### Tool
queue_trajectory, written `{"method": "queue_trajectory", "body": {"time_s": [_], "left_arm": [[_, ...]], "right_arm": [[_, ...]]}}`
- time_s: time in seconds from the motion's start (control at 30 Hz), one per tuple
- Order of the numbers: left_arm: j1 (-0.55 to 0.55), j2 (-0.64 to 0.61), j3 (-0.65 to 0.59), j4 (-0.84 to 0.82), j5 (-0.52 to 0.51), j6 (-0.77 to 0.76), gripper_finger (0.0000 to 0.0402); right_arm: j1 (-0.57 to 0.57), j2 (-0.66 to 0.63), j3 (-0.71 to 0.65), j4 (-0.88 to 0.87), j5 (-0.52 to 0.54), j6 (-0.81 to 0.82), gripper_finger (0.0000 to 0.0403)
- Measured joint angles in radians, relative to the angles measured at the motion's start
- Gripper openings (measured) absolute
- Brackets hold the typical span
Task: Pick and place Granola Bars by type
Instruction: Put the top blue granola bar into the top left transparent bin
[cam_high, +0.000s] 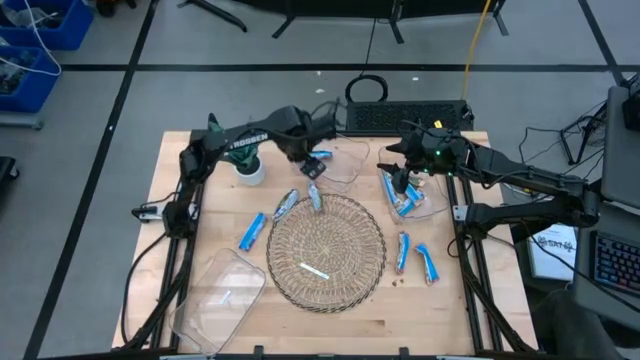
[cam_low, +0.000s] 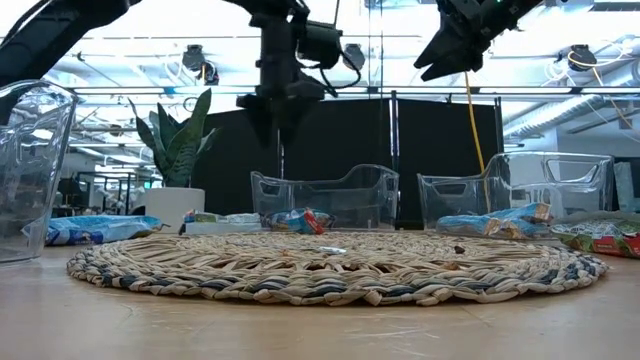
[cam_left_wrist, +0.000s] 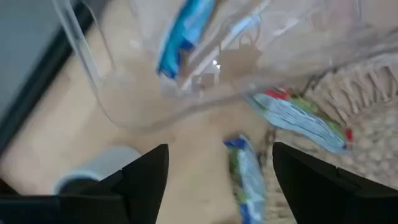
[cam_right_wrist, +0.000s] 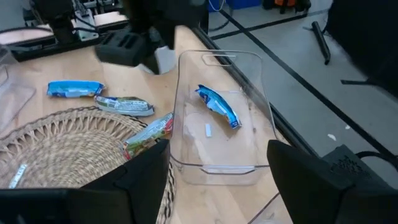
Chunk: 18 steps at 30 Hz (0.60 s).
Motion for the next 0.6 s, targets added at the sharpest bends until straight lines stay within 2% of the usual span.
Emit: {"method": "queue_trajectory", "body": {"time_s": [0.17, 0.6], "left_arm": [[-0.102, 0.000, -0.061, -0.069, -0.041, -0.144, 0.0282], [-0.206, 0.002, -0.383, 0.025, -0.007, -0.304, 0.0322]], "right_arm": [[0.000, 0.000, 0.000, 0.000, -0.003, -0.034, 0.0263], [0.000, 0.000, 0.000, 0.000, -0.006, -0.108, 0.0263]]}}
